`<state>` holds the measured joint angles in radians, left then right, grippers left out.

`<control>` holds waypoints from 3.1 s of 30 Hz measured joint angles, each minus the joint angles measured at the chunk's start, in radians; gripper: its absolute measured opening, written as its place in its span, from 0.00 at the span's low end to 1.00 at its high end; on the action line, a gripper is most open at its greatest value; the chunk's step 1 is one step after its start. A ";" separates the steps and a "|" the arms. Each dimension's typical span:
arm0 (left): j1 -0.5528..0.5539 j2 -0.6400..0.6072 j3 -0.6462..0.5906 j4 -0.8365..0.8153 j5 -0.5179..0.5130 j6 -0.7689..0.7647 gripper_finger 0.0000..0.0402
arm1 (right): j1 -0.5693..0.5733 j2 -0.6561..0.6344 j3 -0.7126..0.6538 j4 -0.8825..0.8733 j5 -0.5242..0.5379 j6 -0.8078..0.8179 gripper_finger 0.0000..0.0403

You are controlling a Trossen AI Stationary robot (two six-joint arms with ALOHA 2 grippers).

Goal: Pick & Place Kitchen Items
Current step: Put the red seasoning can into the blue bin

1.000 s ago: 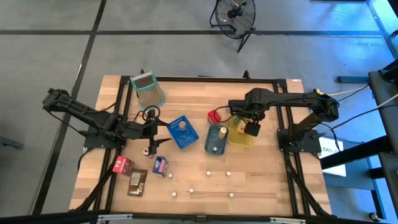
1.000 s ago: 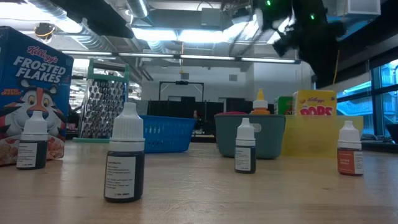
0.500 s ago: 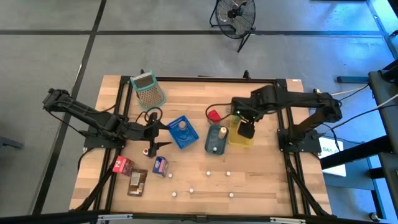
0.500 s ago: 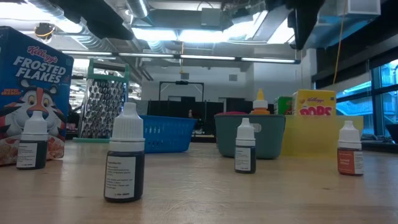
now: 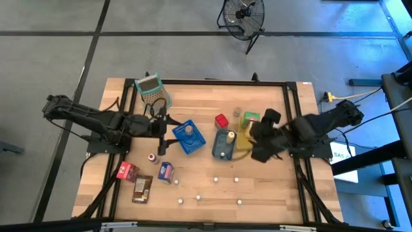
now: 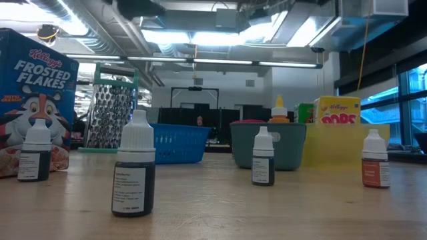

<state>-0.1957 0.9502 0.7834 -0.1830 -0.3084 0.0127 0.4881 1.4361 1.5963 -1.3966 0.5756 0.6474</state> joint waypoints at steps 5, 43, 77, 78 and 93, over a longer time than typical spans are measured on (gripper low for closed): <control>0.083 0.052 0.143 -0.104 0.110 0.054 0.69 | 0.108 0.000 -0.024 0.098 0.119 0.000 0.70; 0.501 0.954 0.901 -0.577 0.508 0.794 0.69 | 0.314 0.002 -0.190 0.340 0.366 -0.027 0.70; 0.511 1.033 0.901 -0.524 0.570 0.854 0.76 | 0.314 0.002 -0.190 0.331 0.363 -0.042 0.70; 0.511 1.033 0.901 -0.510 0.571 0.858 0.77 | 0.314 0.002 -0.190 0.332 0.363 -0.042 0.70; 0.499 0.931 0.901 -0.789 0.403 0.560 0.77 | 0.307 0.009 -0.190 0.430 0.210 -0.061 0.70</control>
<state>0.3032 1.8809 1.6844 -0.9717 0.0950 0.5728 0.7954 1.4454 1.4059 -0.9665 0.7855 0.5862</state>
